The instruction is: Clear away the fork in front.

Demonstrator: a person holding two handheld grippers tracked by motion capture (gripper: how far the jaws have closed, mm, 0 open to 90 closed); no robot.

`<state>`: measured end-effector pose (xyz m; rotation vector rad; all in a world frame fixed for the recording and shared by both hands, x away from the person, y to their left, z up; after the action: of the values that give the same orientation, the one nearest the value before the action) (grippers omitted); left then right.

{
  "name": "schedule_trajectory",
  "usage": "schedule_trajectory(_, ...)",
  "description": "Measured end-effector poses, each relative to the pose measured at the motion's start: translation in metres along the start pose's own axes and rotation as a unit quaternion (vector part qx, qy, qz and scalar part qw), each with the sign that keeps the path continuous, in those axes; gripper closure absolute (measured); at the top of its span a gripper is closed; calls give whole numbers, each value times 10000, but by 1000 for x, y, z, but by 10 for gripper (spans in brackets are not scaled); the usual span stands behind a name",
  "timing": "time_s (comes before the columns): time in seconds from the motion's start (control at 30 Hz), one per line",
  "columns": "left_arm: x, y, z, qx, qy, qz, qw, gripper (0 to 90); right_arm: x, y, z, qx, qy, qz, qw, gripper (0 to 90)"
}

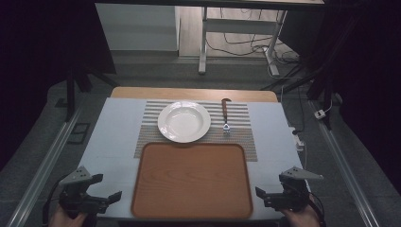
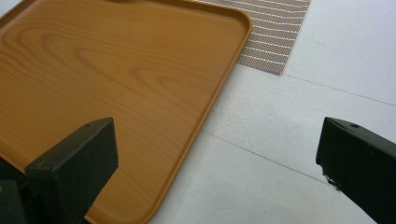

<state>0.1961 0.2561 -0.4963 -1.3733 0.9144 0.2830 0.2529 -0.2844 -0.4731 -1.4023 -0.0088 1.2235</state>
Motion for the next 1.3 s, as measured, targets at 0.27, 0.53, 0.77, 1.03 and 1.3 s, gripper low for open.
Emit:
schedule_trajectory(0.27, 0, 0, 0, 7, 12, 11, 10000, 0, 2, 0, 1, -26, 13, 87, 10000, 0)
schedule_trajectory(0.53, 0, 0, 0, 20, 9, 26, 10000, 0, 3, 0, 2, -99, -11, 194, 9998, 0)
schedule_trajectory(0.77, 0, 0, 0, -18, 26, 31, 10000, 0, 8, 0, 8, -429, 133, 440, 9980, 0)
schedule_trajectory(1.03, 0, 0, 1, -38, 19, 26, 10000, 0, 16, -3, 16, -662, 255, 619, 9956, 0)
schedule_trajectory(1.3, 0, 1, 2, -86, 38, 22, 10000, 0, 32, -10, 27, -1224, 393, 955, 9871, 0)
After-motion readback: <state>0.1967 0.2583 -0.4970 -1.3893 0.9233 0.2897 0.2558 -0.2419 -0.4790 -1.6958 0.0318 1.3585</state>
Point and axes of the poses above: each handheld gripper's, and its own axes: x roughly forward along the jaws, y roughly out of its underside, z roughly to its left, the point moved 3 cm from there along x, roughly forward along the jaws, and after that the axes turned 15 degrees about -y, right-handed, at the moved point
